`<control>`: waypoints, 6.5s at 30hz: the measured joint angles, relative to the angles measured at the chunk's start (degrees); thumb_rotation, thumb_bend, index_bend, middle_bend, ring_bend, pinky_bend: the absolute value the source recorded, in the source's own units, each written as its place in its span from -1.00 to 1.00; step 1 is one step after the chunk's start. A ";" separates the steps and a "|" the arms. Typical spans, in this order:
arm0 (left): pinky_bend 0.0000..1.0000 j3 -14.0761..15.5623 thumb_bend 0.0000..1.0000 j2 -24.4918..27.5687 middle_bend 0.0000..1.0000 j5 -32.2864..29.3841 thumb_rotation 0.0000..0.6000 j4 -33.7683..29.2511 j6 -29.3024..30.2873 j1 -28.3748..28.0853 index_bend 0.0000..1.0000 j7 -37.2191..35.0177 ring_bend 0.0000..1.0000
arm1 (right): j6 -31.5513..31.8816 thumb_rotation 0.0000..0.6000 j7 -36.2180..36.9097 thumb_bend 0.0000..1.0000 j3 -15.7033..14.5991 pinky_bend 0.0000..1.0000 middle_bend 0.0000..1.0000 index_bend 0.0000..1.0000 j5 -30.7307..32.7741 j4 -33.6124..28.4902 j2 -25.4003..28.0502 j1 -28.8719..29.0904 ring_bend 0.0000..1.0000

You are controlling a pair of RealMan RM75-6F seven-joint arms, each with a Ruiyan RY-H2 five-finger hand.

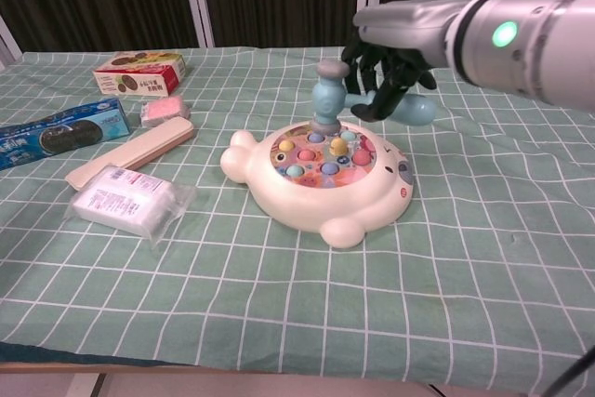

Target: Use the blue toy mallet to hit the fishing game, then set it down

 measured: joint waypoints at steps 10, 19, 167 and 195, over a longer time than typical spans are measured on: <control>-0.96 -0.06 -0.17 0.13 -0.94 -0.13 1.00 0.12 0.00 0.07 -1.00 -0.37 -1.00 | 3.58 1.00 -4.19 0.16 -0.44 0.71 0.49 0.96 4.98 8.16 -5.91 5.45 0.63; -0.96 -0.08 -0.17 0.04 -0.94 -0.12 1.00 -0.01 -0.22 0.00 -1.00 0.01 -1.00 | 0.92 1.00 -0.51 0.16 -1.33 0.71 0.49 0.96 4.63 10.62 -4.79 4.56 0.63; -0.96 -0.12 -0.17 -0.75 -0.89 0.05 1.00 -0.18 -0.60 -0.01 -1.00 1.68 -1.00 | -27.33 1.00 59.34 -0.05 -11.41 0.45 0.32 0.50 -36.55 47.34 1.02 -21.49 0.41; -0.96 -0.04 -0.17 -0.67 -0.86 0.05 1.00 -0.31 -0.69 -0.04 -1.00 1.72 -0.99 | -29.20 1.00 55.45 -0.09 -10.03 0.36 0.09 0.18 -33.30 47.48 1.51 -21.87 0.33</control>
